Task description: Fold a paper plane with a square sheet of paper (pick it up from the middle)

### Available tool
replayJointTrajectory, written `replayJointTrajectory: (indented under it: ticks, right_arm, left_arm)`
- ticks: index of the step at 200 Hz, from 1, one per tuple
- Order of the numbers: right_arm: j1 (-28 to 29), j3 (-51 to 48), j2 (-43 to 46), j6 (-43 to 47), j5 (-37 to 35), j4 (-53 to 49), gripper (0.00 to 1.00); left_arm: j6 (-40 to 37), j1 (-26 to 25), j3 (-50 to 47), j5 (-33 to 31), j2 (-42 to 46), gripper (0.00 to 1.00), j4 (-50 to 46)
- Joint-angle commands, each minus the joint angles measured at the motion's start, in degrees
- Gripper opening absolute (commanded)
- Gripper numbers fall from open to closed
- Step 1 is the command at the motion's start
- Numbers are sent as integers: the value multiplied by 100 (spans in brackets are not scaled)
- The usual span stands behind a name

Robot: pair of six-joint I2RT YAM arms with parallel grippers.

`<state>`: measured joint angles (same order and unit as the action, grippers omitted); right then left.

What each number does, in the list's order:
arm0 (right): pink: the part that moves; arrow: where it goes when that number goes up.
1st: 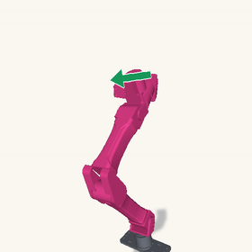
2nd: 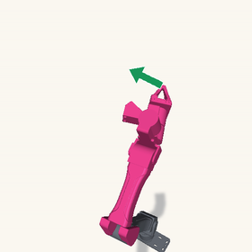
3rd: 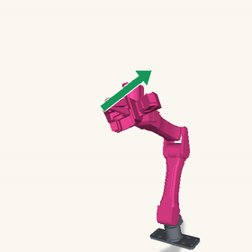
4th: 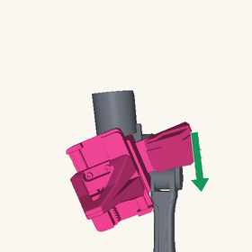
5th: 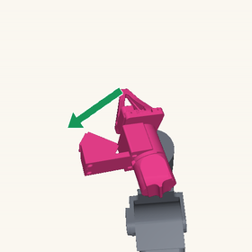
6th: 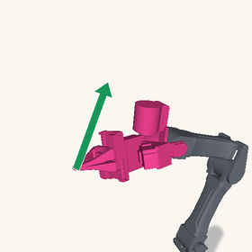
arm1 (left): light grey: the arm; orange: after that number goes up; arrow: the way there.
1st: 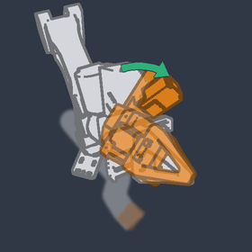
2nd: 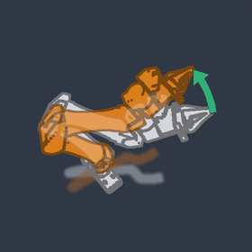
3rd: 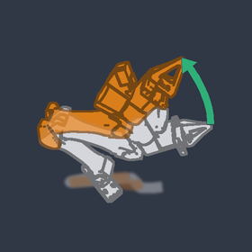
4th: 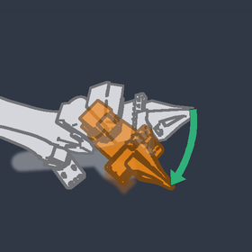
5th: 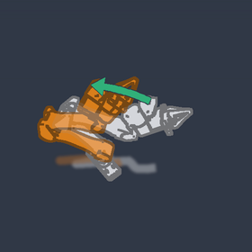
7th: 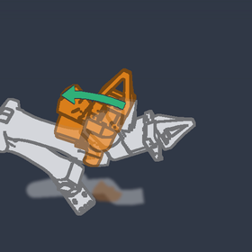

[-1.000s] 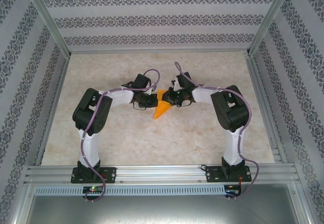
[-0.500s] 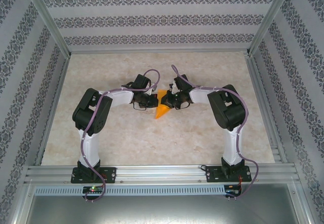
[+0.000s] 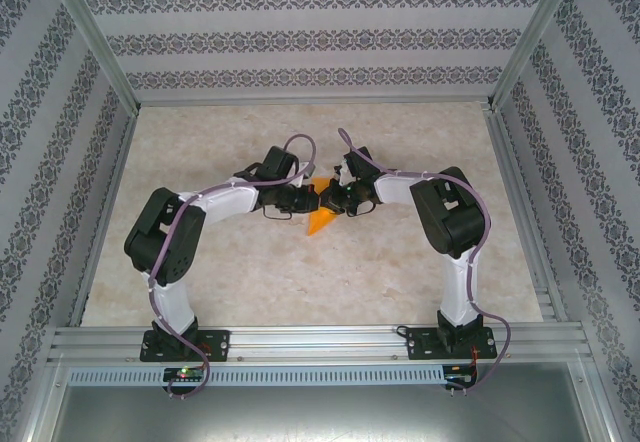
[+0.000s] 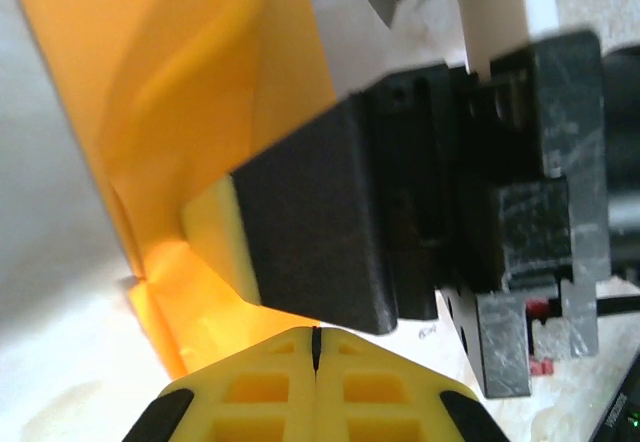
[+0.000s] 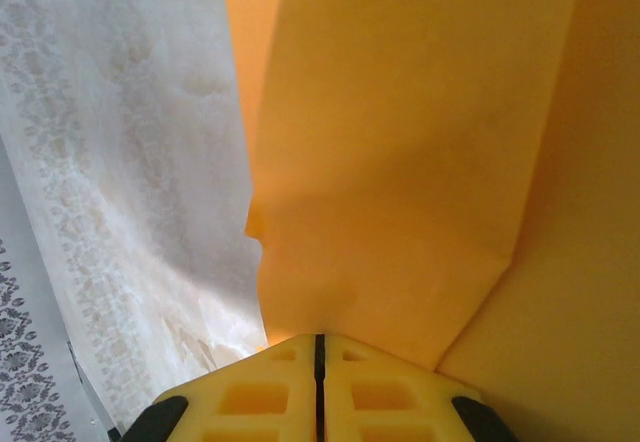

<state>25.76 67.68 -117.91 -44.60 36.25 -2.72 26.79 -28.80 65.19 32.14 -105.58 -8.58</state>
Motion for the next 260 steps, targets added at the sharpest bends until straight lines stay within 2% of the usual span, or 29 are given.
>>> replayJointTrajectory:
  ticks: [1, 98, 205, 260]
  right_arm:
    - [52, -201, -22, 71, -95, -294, 9]
    - [27, -262, 128, 1, -17, -242, 9]
    - [-1, -228, 197, -153, 100, -71, 9]
    - [25, -307, 368, -446, 317, 340, 10]
  left_arm:
    - [99, -96, -288, 113, -36, 5, 97]
    - [21, -276, -603, -53, -241, 4, 177]
    - [231, -377, -1010, 55, -375, 3, 648]
    - [172, -390, -1214, -54, -367, 0, 665]
